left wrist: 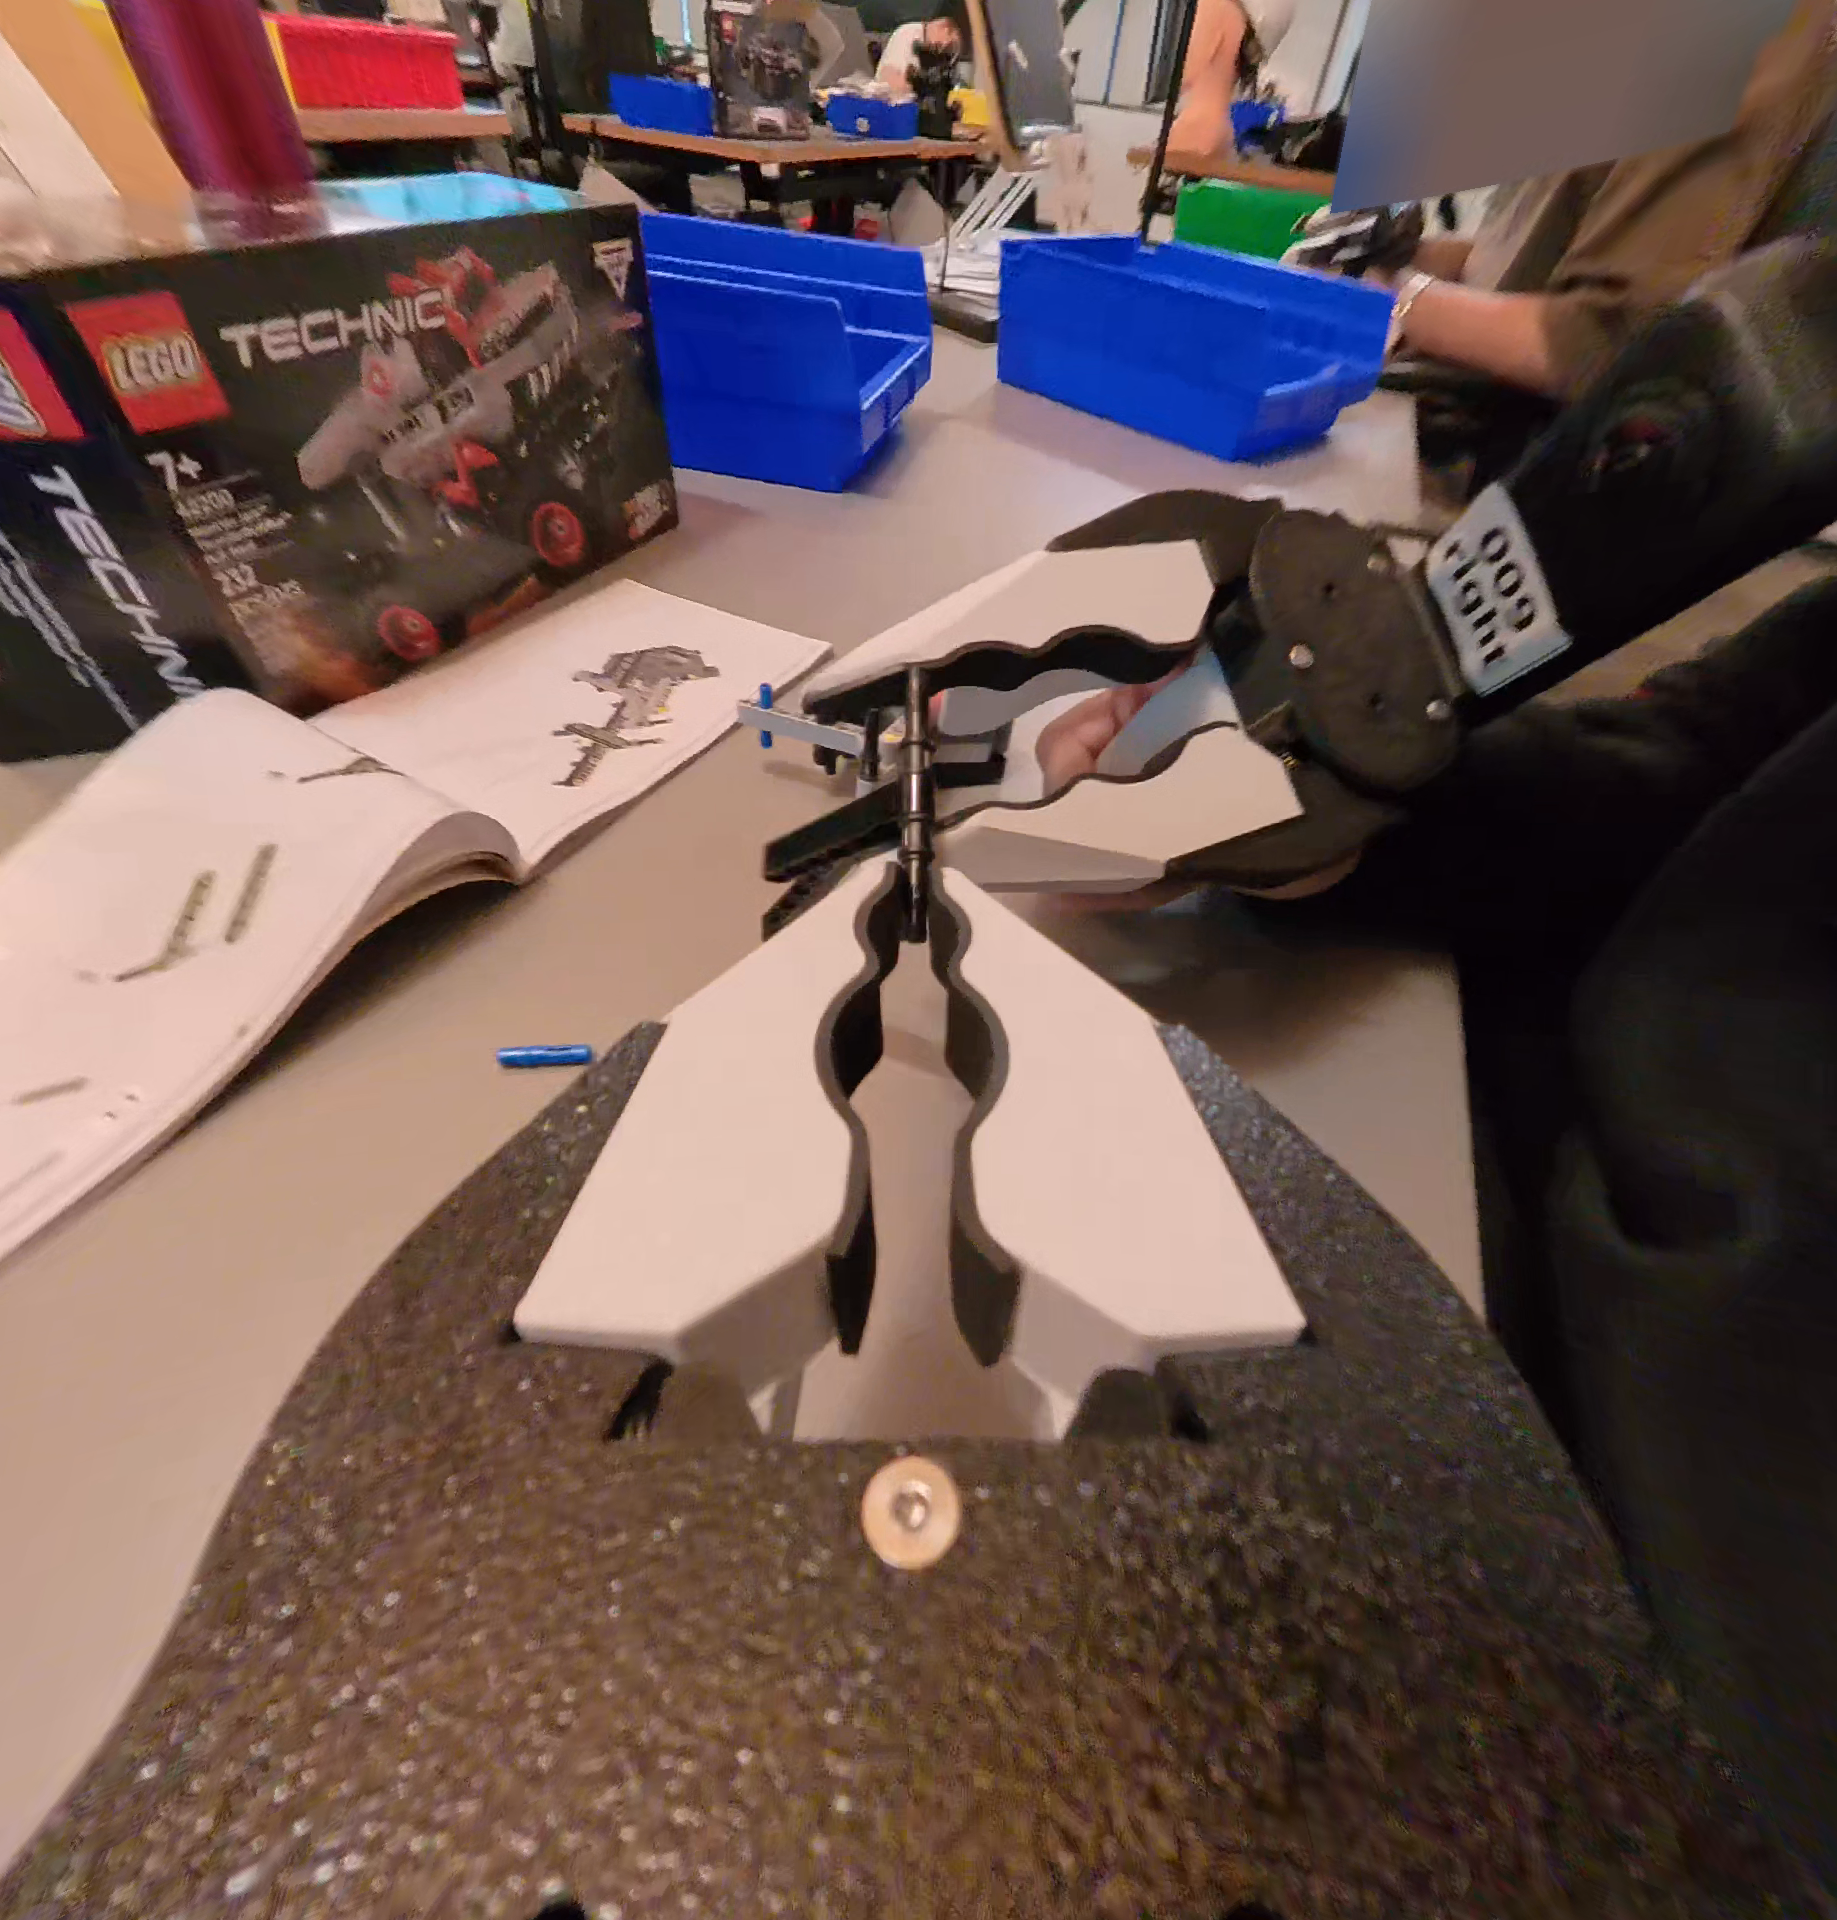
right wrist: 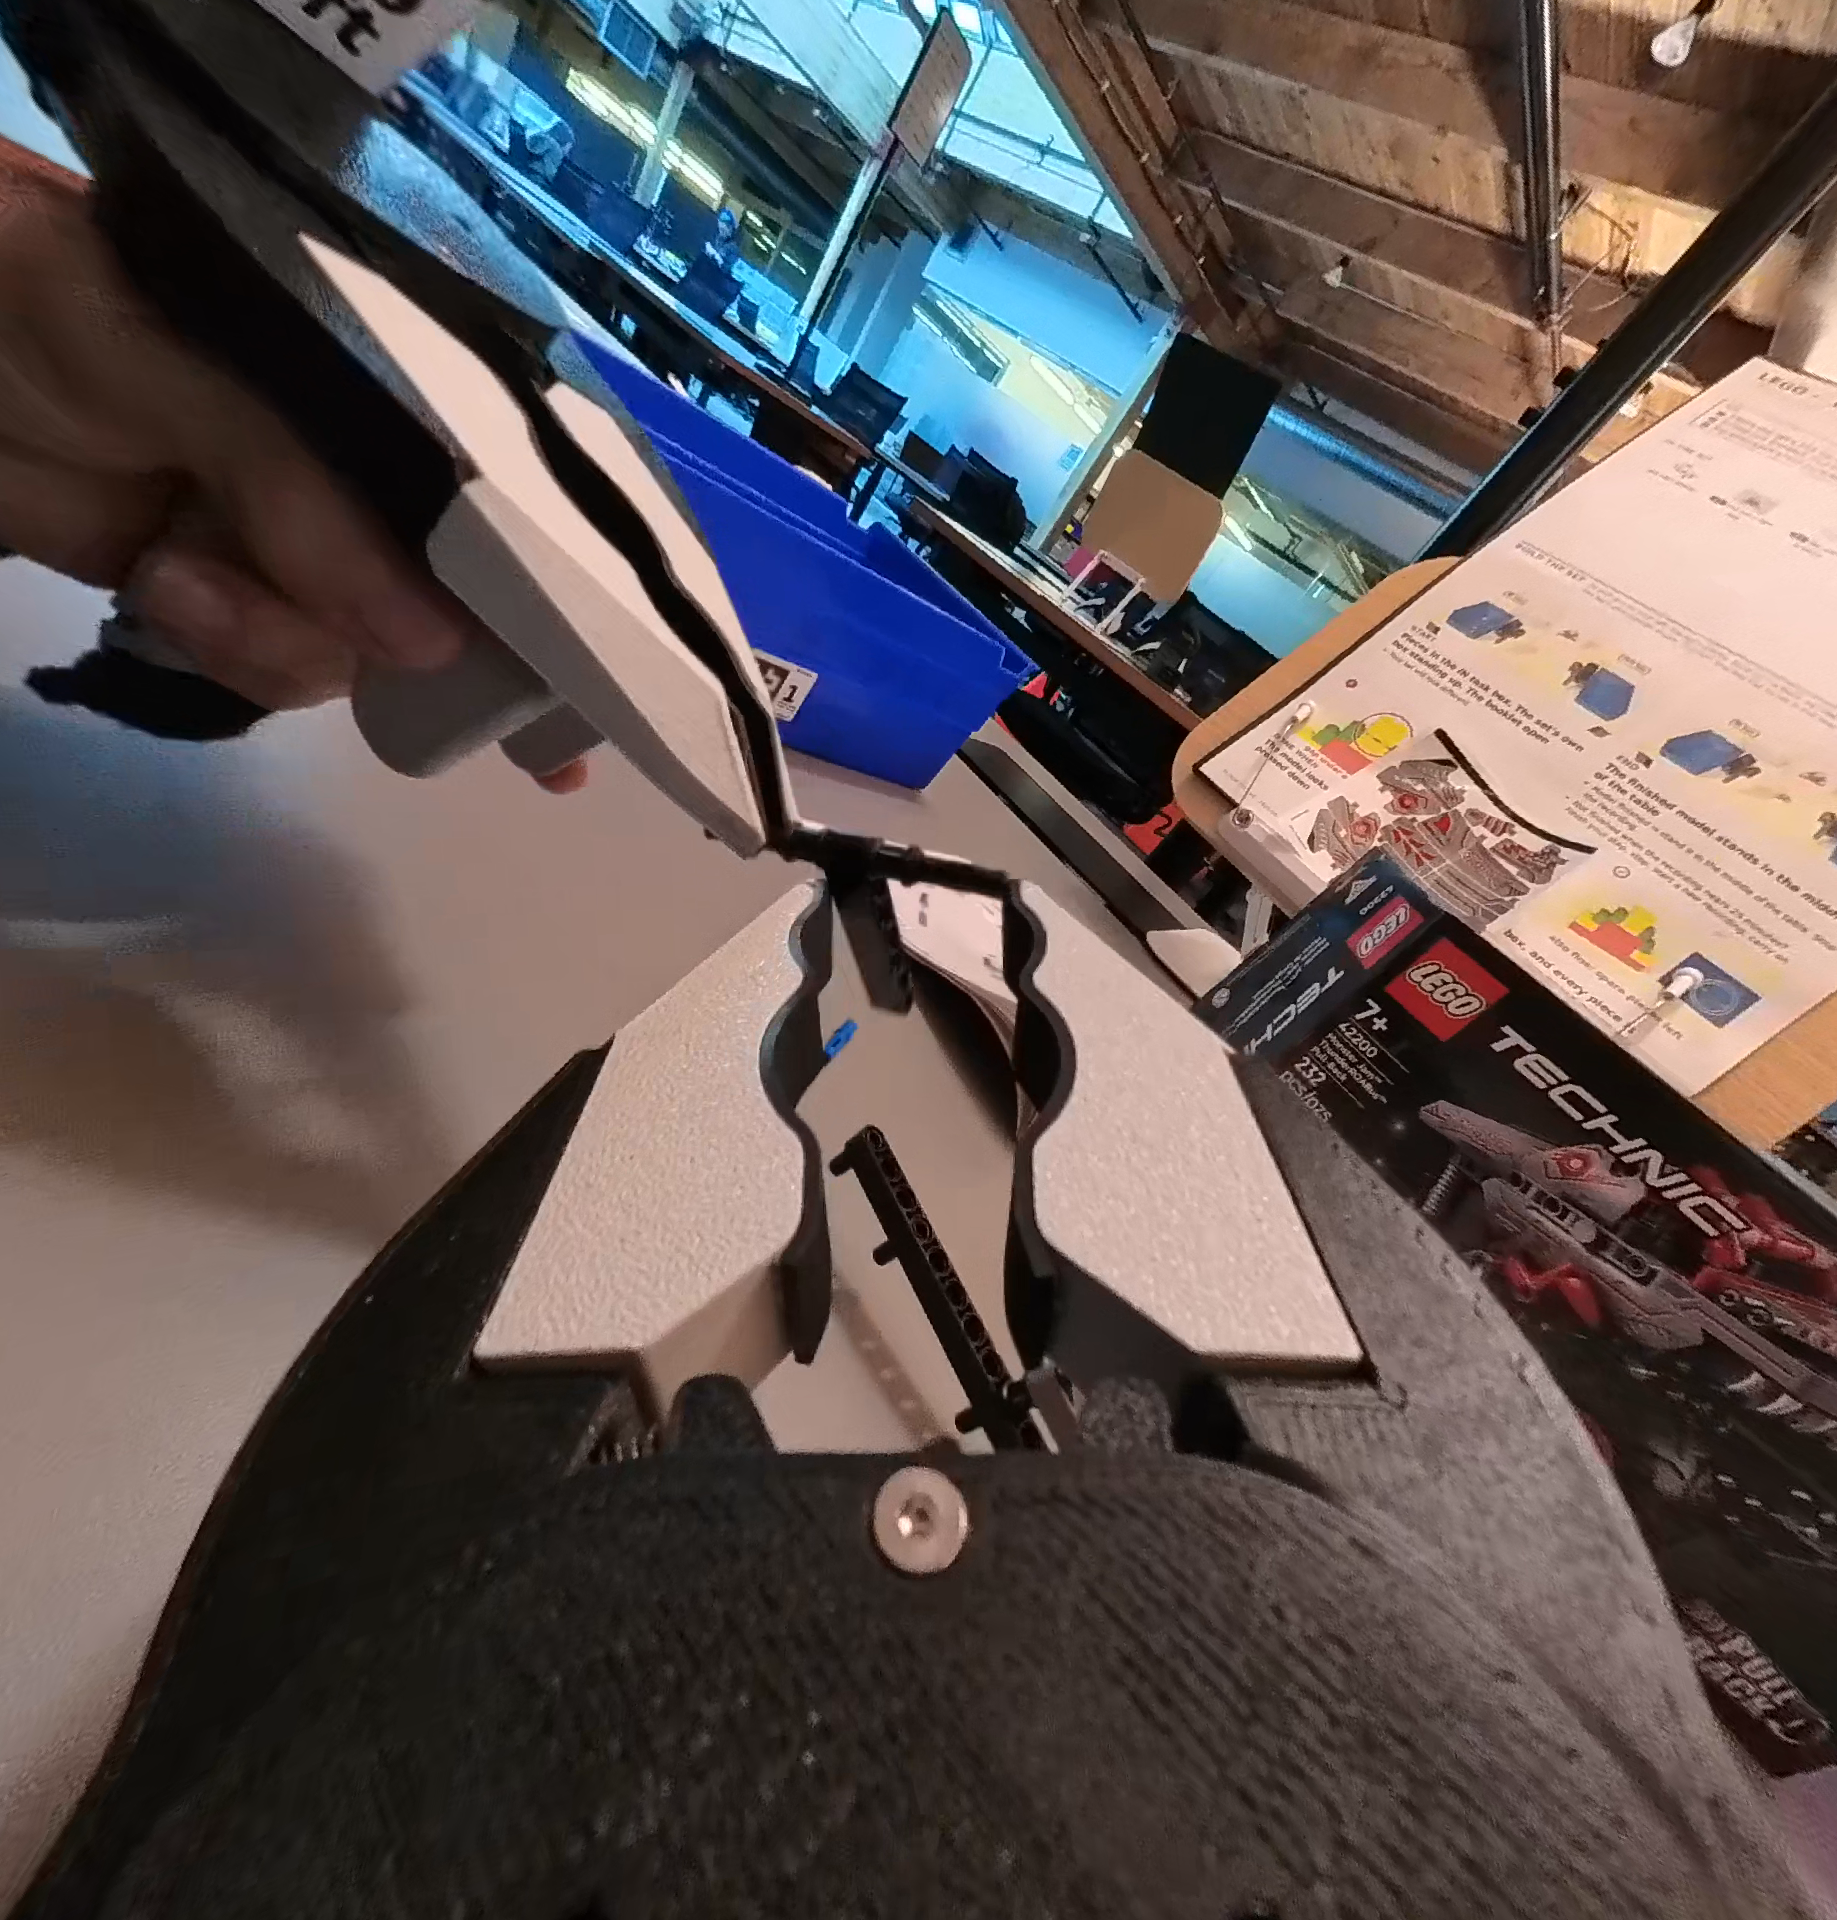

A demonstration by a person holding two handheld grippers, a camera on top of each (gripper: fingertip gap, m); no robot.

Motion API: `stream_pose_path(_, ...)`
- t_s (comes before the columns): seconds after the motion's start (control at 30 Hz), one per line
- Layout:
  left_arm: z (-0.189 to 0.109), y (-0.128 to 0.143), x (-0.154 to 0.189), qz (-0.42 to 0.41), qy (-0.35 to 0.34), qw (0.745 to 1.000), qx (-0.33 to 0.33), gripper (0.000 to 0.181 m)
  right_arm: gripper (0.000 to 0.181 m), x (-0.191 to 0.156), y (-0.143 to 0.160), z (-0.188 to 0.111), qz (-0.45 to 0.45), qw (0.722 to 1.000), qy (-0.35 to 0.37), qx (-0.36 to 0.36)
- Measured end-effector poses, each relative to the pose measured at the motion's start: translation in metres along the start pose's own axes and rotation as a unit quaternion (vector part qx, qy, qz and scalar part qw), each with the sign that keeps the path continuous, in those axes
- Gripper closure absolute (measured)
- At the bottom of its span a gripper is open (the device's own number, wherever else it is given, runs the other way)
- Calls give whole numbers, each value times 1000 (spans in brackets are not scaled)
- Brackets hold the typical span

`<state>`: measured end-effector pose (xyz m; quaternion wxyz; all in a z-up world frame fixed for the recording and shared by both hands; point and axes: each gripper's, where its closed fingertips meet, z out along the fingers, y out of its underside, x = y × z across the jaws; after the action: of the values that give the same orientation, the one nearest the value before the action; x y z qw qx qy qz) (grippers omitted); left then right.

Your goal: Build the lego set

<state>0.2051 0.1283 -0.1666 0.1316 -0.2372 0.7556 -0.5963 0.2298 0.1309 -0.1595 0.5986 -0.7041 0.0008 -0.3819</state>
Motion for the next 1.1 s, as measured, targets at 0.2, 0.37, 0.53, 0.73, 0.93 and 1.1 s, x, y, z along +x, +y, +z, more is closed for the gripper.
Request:
stream_pose_path(0.2,-6,-2,7,-64,57,996,11,179,150,-1,2,1,2,1000,-7,-4)
stream_pose_path(0.37,-8,-12,11,-108,91,989,48,179,169,-3,-2,-1,-7,1000,-12,7)
stream_pose_path(0.53,-7,-6,9,-112,89,989,36,179,174,-6,2,0,-23,1000,-17,-7)
stream_pose_path(0.73,-12,0,-10,-80,29,996,16,178,175,-9,10,2,-22,999,-29,-28)
stream_pose_path(0.93,-18,7,-13,-54,16,998,-7,168,176,-14,15,3,-34,997,-39,-56)
stream_pose_path(1.1,-39,-22,-29,-56,-9,997,57,154,176,-13,22,3,-22,996,-46,-71)
